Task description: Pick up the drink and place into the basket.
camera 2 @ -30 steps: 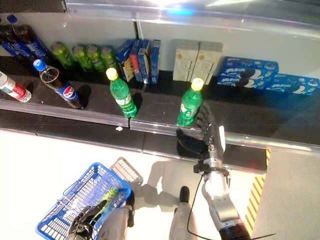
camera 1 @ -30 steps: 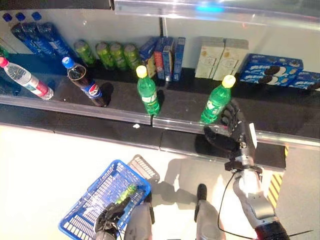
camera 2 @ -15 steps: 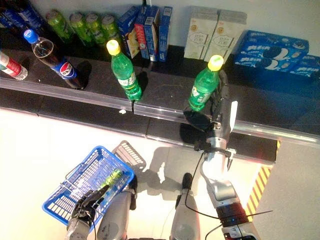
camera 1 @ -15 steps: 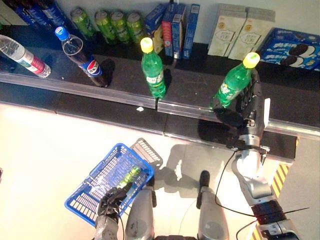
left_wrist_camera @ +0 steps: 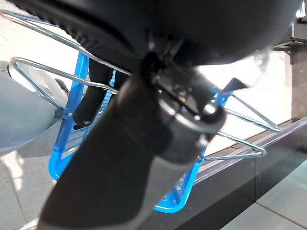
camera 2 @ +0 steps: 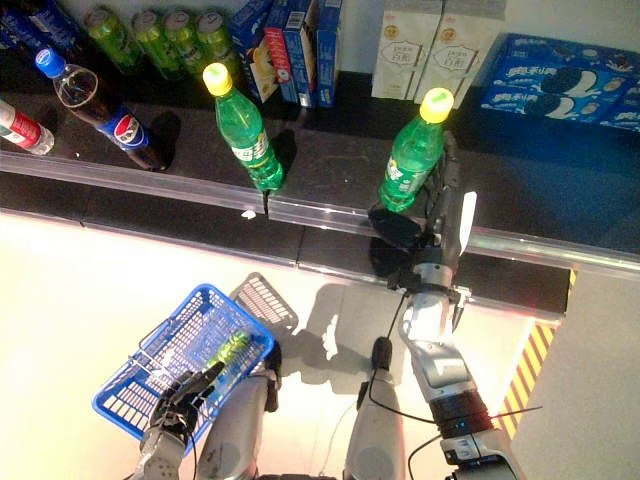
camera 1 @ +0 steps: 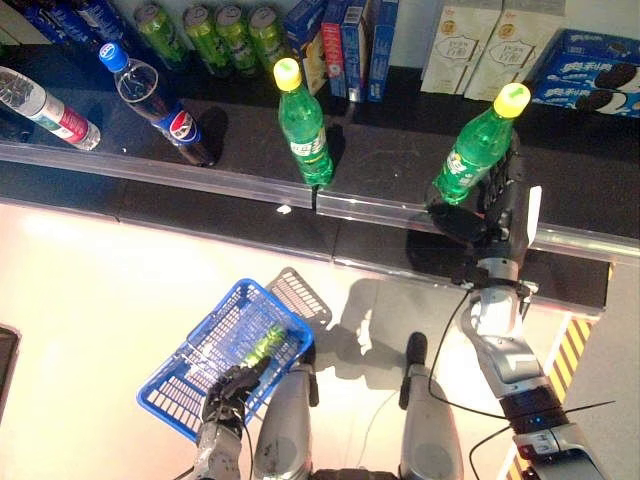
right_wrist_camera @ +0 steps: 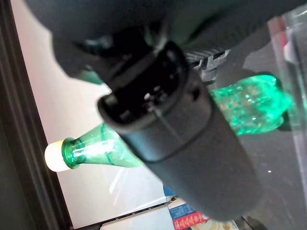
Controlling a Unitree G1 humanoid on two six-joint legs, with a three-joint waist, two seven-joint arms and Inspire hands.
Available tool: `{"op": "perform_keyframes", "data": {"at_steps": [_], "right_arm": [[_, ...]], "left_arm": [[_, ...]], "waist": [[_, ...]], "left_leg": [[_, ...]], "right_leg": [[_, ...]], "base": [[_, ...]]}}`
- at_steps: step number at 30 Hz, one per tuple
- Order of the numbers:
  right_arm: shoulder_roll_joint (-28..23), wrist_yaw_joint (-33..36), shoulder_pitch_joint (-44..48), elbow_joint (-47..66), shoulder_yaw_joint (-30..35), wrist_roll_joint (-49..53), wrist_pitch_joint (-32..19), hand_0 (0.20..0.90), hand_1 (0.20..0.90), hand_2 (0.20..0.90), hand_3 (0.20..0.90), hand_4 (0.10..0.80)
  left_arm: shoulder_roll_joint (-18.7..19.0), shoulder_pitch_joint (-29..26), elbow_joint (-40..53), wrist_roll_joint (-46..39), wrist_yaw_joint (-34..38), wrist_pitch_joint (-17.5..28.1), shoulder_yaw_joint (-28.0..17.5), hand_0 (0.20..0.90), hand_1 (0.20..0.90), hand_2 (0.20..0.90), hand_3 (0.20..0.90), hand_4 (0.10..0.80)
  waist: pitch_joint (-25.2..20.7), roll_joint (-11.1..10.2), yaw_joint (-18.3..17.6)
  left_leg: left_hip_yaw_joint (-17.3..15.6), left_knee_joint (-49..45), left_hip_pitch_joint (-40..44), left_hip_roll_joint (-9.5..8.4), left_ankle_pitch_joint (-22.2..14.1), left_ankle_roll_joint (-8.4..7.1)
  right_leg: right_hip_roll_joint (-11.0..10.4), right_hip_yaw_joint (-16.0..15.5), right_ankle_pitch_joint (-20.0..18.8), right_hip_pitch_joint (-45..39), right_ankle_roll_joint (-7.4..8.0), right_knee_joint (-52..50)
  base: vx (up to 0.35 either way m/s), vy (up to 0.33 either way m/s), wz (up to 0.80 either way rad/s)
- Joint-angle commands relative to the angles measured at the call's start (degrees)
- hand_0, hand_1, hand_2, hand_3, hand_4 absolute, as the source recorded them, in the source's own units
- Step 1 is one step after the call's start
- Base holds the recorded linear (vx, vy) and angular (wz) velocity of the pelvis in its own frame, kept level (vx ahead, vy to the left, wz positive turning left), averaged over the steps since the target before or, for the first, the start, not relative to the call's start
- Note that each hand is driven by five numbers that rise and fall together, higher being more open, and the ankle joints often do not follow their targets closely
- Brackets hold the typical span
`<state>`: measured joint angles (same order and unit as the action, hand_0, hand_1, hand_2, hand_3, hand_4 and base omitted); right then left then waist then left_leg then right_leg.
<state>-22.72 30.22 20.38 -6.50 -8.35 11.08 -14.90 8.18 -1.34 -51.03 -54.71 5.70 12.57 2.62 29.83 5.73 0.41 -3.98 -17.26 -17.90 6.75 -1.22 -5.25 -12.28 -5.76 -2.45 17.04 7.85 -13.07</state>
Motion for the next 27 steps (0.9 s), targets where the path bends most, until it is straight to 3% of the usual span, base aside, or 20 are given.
{"op": "perform_keyframes", "data": {"at_steps": [1, 17, 18, 19, 21, 22, 27], "right_arm": [[-3.24, 4.49, 7.92, 3.85, 4.18, -3.16, -4.94, 0.9, 0.9, 0.9, 0.9, 0.8], [-7.61, 3.77, 13.96, -0.05, 6.17, -0.19, -3.91, 0.9, 0.9, 0.9, 0.9, 0.8], [-7.93, 3.33, 14.49, -0.53, 6.09, 0.12, -3.88, 0.869, 0.869, 0.869, 0.864, 0.764], [-8.18, 3.1, 14.91, -0.88, 6.03, 0.2, -3.82, 0.618, 0.618, 0.618, 0.571, 0.471], [-8.61, 2.91, 15.99, -1.6, 5.87, 0.51, -3.58, 0.328, 0.328, 0.328, 0.233, 0.133], [-8.71, 2.86, 16.19, -1.69, 5.87, 0.61, -3.51, 0.3, 0.3, 0.3, 0.2, 0.1], [-9.11, 2.3, 17.09, -2.66, 5.73, 1.34, -3.43, 0.3, 0.3, 0.3, 0.2, 0.1]], "left_arm": [[1.43, 5.16, 1.82, 0.79, -1.13, 1.09, 1.94, 0.3, 0.3, 0.3, 0.2, 0.1], [2.55, 4.62, 1.69, 0.59, -2.03, 0.28, 3.17, 0.3, 0.3, 0.3, 0.2, 0.1], [2.69, 4.47, 1.8, 0.6, -1.88, 0.2, 3.33, 0.3, 0.3, 0.3, 0.2, 0.1], [2.78, 4.4, 1.79, 0.53, -1.83, 0.19, 3.41, 0.3, 0.3, 0.3, 0.2, 0.1], [2.95, 4.32, 1.71, 0.43, -1.77, 0.2, 3.49, 0.3, 0.3, 0.3, 0.2, 0.1], [3.02, 4.33, 1.79, 0.42, -1.74, 0.13, 3.48, 0.3, 0.3, 0.3, 0.2, 0.1], [3.3, 4.17, 1.24, 0.02, -2.42, 0.08, 3.11, 0.3, 0.3, 0.3, 0.2, 0.1]], "waist": [[-0.11, -0.81, 1.0], [-0.03, 0.06, 1.98], [-0.03, 0.05, 2.06], [-0.03, 0.06, 2.13], [-0.03, 0.13, 2.33], [-0.03, 0.14, 2.38], [-0.03, 0.21, 2.53]], "left_leg": [[4.41, -6.17, -2.46, -0.81, 5.61, 0.47], [5.61, -7.27, -4.67, -2.14, 5.74, 1.04], [5.62, -7.23, -4.66, -2.22, 5.67, 1.1], [5.63, -7.25, -4.71, -2.27, 5.65, 1.12], [5.61, -7.14, -4.69, -2.43, 5.47, 1.21], [5.61, -7.12, -4.69, -2.47, 5.39, 1.25], [5.43, -7.05, -4.62, -2.62, 5.53, 1.29]], "right_leg": [[0.42, 0.98, 2.93, -2.23, -5.45, -3.53], [0.85, 1.18, 3.53, -0.06, -6.11, -5.1], [0.88, 1.17, 3.56, -0.09, -6.17, -5.11], [0.87, 1.13, 3.59, -0.11, -6.19, -5.09], [0.83, 1.05, 3.58, -0.13, -6.21, -5.08], [0.81, 1.03, 3.56, -0.12, -6.2, -5.07], [0.9, 0.75, 3.72, -0.21, -6.32, -5.16]], "base": [[0.037, -0.007, 0.01], [0.019, 0.001, 0.02], [0.002, 0.002, 0.03], [0.0, 0.0, 0.0], [0.0, 0.0, 0.0], [0.0, 0.0, 0.0], [-0.033, 0.013, 0.01]]}}
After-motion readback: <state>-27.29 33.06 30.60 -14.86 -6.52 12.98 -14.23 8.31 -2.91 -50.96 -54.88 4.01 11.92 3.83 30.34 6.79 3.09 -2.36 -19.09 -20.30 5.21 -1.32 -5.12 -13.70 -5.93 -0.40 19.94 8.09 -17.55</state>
